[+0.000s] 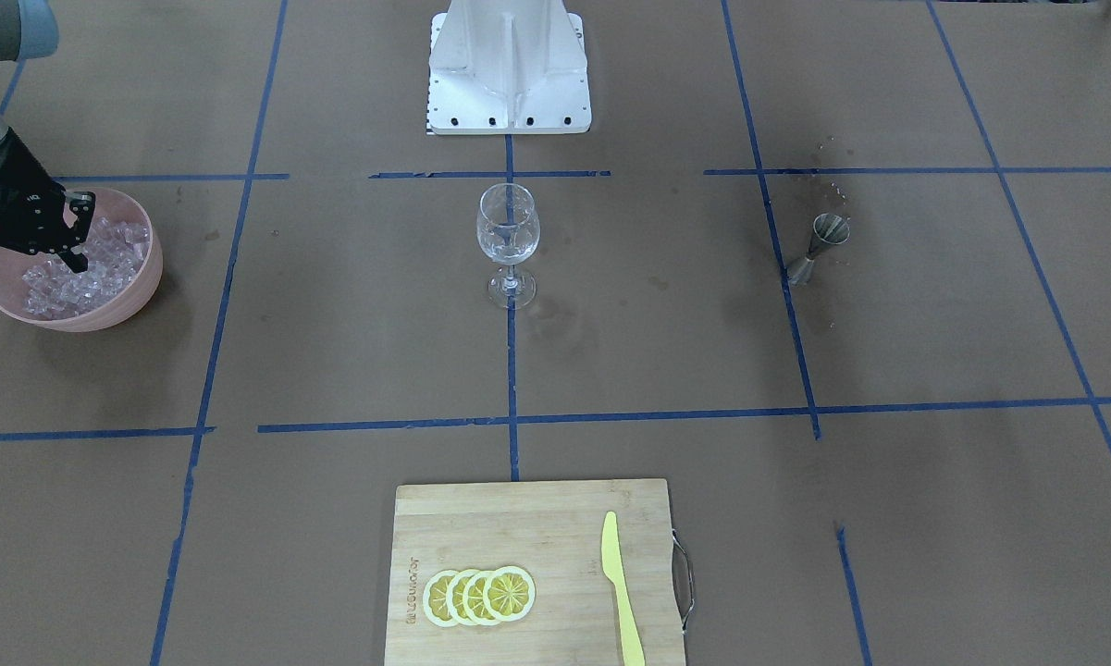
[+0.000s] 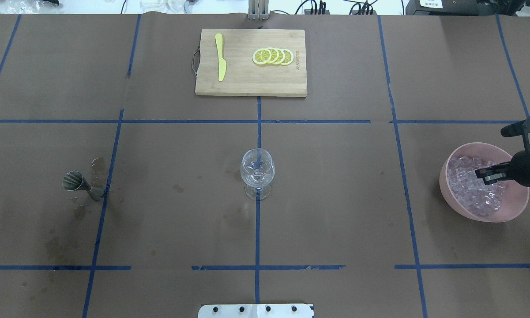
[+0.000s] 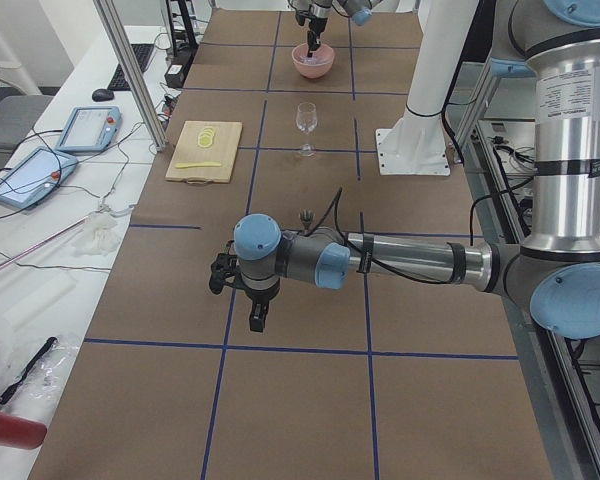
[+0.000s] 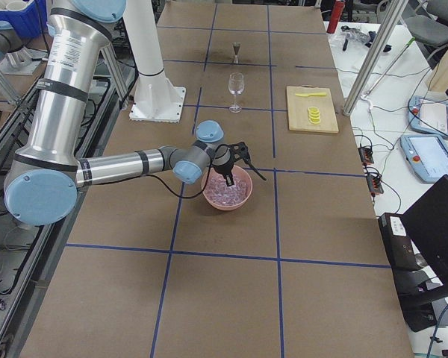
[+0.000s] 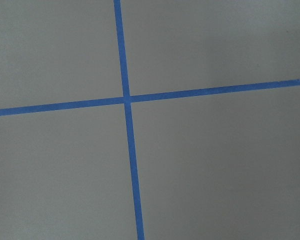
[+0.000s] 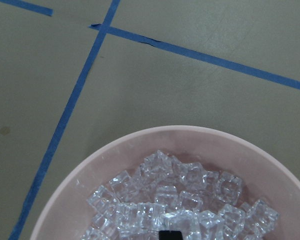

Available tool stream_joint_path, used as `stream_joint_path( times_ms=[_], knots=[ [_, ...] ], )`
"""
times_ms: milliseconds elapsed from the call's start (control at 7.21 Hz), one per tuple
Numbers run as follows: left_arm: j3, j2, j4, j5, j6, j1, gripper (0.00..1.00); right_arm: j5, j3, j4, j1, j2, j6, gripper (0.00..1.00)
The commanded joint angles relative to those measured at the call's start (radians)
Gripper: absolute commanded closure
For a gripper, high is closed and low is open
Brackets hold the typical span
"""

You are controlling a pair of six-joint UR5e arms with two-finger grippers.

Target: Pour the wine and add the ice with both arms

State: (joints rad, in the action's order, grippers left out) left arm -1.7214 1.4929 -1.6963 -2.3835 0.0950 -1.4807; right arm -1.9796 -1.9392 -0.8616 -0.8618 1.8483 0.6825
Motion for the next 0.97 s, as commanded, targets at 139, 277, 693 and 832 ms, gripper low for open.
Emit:
stream_joint_path(
  times_ms=[139, 277, 693, 832],
  knots=[
    [0.005, 0.0, 0.003, 0.006, 0.0, -0.001, 0.0, -0.149, 0.011, -0.037, -0.174, -0.001, -0.066, 0.0],
    [0.009, 0.0, 0.001, 0.004, -0.003, -0.001, 0.0, -0.23, 0.01, -0.156, -0.301, -0.004, -0.209, 0.0],
    [-0.015, 0.001, -0.02, 0.046, -0.003, 0.0, 0.0, -0.269, 0.006, -0.57, -0.639, -0.012, -0.797, 0.0],
    [-0.017, 0.0, -0.029, 0.044, -0.003, -0.003, 0.0, -0.271, 0.005, -0.667, -0.699, -0.004, -0.872, 0.0]
  ],
)
